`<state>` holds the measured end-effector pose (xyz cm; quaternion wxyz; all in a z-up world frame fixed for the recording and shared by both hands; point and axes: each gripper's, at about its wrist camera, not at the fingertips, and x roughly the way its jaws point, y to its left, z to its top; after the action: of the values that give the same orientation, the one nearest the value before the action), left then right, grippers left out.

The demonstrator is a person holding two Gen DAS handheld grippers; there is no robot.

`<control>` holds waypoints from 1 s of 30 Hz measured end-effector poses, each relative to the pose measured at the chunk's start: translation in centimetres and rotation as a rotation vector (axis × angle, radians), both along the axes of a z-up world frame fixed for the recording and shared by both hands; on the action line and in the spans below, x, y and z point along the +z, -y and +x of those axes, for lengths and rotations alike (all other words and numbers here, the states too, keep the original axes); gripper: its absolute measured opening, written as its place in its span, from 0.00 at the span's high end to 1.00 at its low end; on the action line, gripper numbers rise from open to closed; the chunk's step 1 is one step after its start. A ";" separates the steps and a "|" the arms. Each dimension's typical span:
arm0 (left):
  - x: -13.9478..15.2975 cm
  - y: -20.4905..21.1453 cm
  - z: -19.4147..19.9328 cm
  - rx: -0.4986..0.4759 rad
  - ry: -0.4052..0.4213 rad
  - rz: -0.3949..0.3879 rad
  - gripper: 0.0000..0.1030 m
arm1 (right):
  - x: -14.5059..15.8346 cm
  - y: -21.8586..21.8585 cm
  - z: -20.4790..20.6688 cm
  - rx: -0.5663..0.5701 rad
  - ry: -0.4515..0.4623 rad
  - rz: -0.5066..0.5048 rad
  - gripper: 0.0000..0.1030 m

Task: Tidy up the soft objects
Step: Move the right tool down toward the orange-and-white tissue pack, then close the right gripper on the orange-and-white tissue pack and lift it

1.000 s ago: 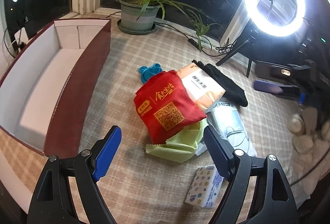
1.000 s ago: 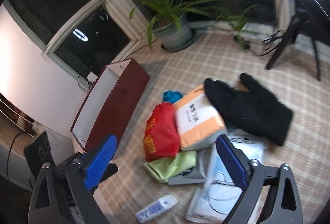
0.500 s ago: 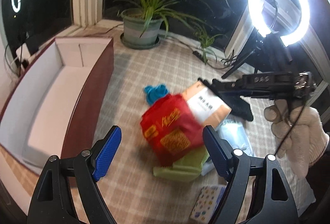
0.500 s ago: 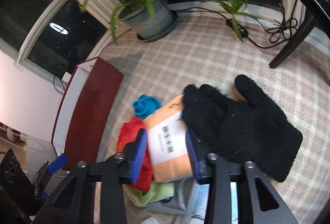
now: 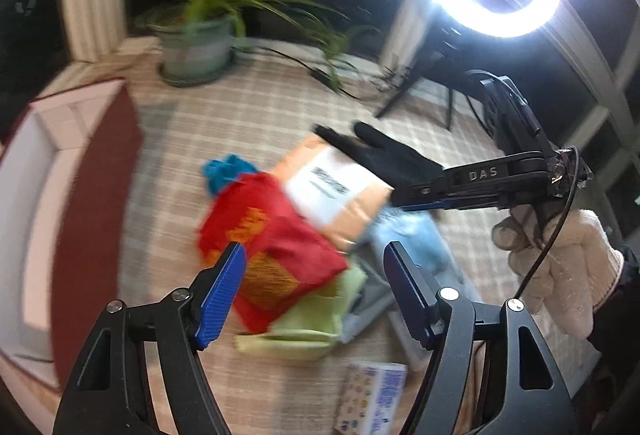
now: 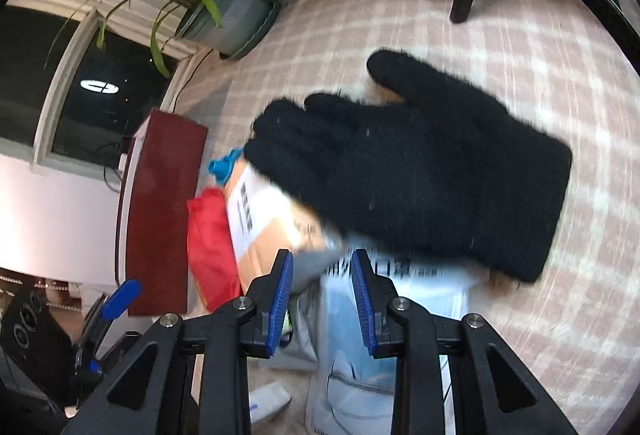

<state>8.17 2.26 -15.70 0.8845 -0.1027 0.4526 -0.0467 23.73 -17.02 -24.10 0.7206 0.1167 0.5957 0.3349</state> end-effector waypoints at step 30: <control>-0.3 0.3 1.9 0.006 -0.001 0.004 0.37 | -2.6 6.9 -1.7 -0.200 0.013 -0.132 0.90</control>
<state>10.11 1.97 -16.01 0.8846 -0.1023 0.4530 -0.0430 22.00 -23.90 -26.68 0.7605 0.1257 0.5971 0.2220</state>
